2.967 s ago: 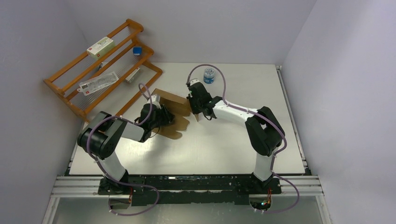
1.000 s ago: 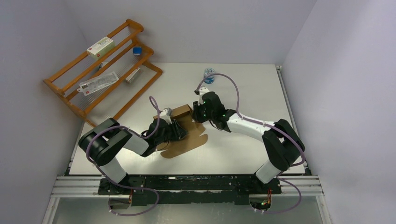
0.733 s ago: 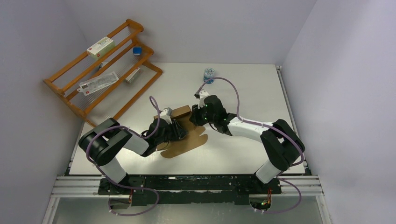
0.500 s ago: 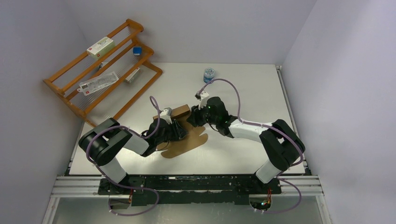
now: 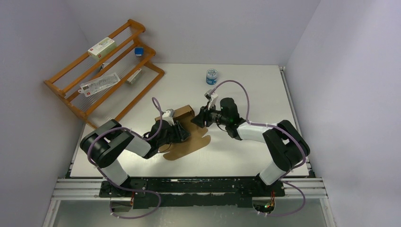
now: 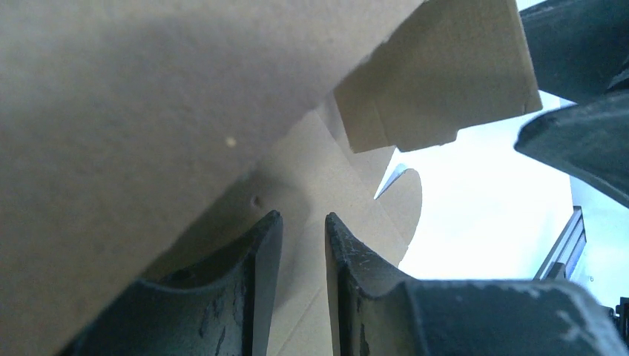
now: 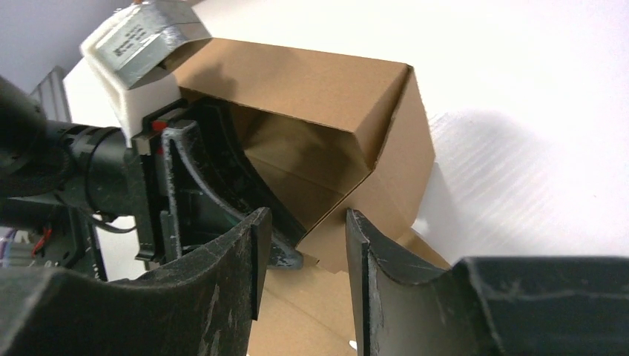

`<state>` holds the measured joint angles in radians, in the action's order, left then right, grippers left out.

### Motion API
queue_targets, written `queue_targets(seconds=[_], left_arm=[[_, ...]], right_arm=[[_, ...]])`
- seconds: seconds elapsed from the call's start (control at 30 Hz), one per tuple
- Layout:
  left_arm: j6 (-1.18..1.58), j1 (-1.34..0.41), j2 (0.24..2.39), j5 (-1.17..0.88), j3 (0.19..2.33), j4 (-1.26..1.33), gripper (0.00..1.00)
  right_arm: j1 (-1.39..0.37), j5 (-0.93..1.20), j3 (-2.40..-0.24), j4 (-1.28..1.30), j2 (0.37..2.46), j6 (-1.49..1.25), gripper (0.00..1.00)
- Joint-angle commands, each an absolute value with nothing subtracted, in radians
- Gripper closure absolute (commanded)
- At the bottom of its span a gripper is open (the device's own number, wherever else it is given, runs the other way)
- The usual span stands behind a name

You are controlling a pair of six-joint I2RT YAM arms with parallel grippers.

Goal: Fold the paper box

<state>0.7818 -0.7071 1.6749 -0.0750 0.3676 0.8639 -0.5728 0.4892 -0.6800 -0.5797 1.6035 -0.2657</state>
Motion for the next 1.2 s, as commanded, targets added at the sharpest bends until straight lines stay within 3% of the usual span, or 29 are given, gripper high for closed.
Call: queue_targets(seconds=[0.0,0.37,0.7,0.97,1.17], left_arm=[[0.758,-0.715,1.704,-0.069,0.372,0.796,0.65],[0.749,-0.716,1.648,-0.087,0.351,0.781,0.64],[0.74,-0.752,1.438,-0.119,0.328,0.646,0.54],[0.693,-0.767,1.195,-0.116,0.362,0.389,0.48],[0.561,-0.76,1.063,0.091,0.553,0.076,0.45]], right_arm=[[-0.569,0.606,-0.669,-0.668,1.633,-0.284,0.55],[-0.566,0.607,-0.647,-0.723,1.683,-0.259,0.54],[-0.566,0.607,-0.644,-0.725,1.694,-0.245,0.54],[-0.567,0.618,-0.648,-0.735,1.706,-0.246,0.54],[-0.568,0.613,-0.646,-0.736,1.697,-0.241,0.54]])
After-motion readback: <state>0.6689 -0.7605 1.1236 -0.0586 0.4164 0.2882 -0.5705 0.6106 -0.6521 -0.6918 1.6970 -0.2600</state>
